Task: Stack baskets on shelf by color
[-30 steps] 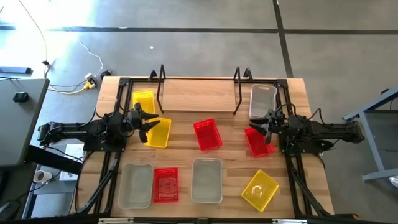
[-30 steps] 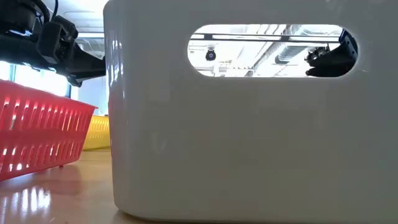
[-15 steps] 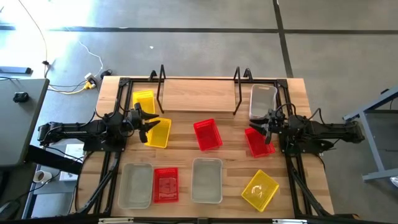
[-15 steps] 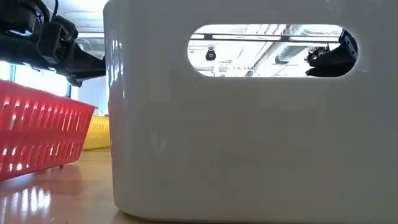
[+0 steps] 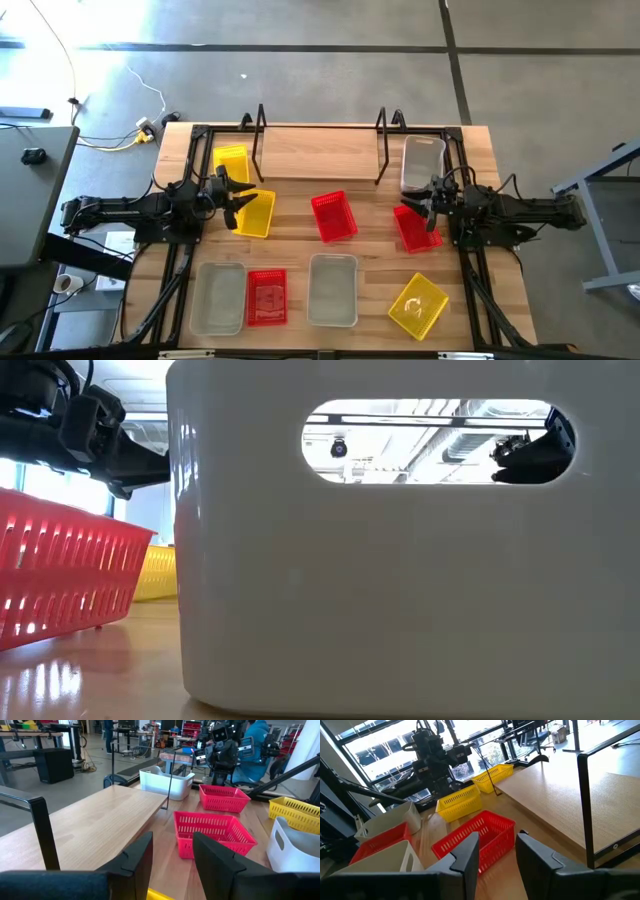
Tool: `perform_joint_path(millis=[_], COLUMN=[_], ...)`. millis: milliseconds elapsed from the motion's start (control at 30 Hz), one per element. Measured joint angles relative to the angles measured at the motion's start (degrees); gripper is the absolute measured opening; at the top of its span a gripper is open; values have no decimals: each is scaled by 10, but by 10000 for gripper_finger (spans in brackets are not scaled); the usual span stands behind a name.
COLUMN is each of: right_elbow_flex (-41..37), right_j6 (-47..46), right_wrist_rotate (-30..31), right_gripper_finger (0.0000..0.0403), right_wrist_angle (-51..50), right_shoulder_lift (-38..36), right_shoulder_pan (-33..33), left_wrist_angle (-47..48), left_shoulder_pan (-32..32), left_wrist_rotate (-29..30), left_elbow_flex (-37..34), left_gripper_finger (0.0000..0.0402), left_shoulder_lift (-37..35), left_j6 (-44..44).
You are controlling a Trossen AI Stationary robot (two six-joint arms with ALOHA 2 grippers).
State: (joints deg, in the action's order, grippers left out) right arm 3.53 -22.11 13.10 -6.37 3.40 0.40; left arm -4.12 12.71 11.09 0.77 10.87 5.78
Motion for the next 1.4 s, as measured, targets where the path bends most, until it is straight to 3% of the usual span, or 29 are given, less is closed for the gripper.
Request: perform_joint_path(millis=[567, 733, 1000, 1400], right_elbow_flex=[0, 0, 0, -1], right_j6=[0, 29, 106, 77], right_wrist_rotate=[0, 0, 0, 1], right_gripper_finger=[114, 114, 114, 114], right_wrist_angle=[0, 0, 0, 13], right_shoulder_lift=[0, 0, 0, 0], right_shoulder_pan=[0, 0, 0, 0], left_wrist_angle=[-1, -1, -4, -5], left_shoulder_pan=[0, 0, 0, 0], left_wrist_rotate=[0, -1, -24, -6], left_elbow_flex=[0, 0, 0, 0], left_gripper_finger=[131, 131, 131, 155], left_shoulder_lift=[0, 0, 0, 0], left_j6=[7, 82, 283, 375])
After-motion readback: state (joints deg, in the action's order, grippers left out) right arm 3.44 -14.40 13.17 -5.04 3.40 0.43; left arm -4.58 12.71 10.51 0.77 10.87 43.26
